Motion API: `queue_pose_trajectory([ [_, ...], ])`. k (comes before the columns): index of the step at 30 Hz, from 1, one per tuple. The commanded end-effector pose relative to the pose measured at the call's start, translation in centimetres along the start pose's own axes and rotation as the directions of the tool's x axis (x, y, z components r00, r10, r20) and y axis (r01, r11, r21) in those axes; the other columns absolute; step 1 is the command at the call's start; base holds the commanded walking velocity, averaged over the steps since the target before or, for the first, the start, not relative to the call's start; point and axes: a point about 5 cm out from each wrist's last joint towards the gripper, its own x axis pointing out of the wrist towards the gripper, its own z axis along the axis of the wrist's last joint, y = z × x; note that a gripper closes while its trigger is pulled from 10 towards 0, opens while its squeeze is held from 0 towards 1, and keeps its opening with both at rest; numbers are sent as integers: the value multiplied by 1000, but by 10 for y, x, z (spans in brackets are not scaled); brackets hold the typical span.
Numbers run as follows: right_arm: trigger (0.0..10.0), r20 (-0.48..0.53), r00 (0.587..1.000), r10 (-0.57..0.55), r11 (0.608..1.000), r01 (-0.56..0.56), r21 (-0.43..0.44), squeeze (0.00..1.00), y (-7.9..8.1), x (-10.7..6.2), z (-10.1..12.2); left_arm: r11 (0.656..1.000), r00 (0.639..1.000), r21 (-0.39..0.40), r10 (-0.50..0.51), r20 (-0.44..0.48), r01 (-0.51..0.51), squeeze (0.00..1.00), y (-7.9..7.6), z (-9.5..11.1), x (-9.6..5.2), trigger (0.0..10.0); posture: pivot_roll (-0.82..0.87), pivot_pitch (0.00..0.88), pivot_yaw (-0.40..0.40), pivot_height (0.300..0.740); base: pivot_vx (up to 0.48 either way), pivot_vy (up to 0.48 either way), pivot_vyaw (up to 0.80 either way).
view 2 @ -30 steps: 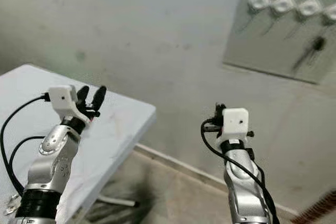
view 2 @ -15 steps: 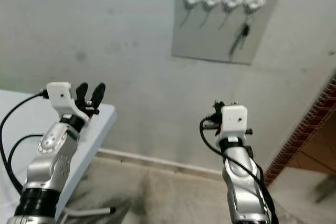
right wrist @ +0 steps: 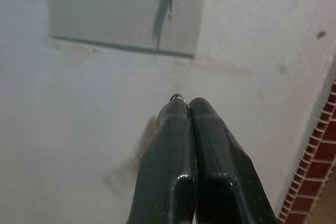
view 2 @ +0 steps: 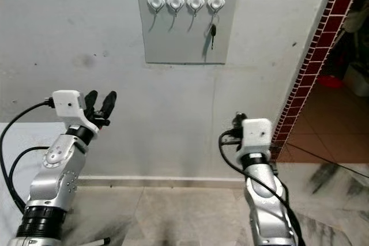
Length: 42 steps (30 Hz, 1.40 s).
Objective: Hang keys on a hook
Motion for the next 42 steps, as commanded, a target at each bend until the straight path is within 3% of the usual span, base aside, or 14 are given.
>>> queue_pose_trajectory([
  [1, 10000, 29, 1000, -5, 1000, 5, 1, 0, -1, 2, 6, 1000, 1000, 7, 6, -4, -6, 0, 1, 0, 1, 10000, 110, 0, 37, 740, 0, 0, 0],
  [16, 10000, 33, 999, 7, 1000, -7, -1, 0, 0, -1, 7, 998, 999, -61, -16, -38, 13, 0, -3, -7, -1, 10000, 102, 0, 27, 740, 0, 0, 0],
  [22, 10000, 36, 999, 7, 1000, -7, -7, 0, -1, -1, 8, 999, 999, -53, -15, -47, 12, 0, -3, -8, -1, 10000, 100, 0, 28, 740, 0, 0, 0],
  [33, 10000, 184, 983, -16, 998, 5, 61, 0, -7, -2, 34, 995, 994, -38, -96, -44, 95, 0, -11, 0, -2, 10000, 99, 0, 42, 740, 0, 0, 0],
  [42, 10000, 188, 982, -19, 997, 5, 74, 0, -7, -11, 36, 988, 986, -44, -151, -73, 148, 0, -19, -3, -14, 10000, 91, 0, 56, 740, 0, 0, 0],
])
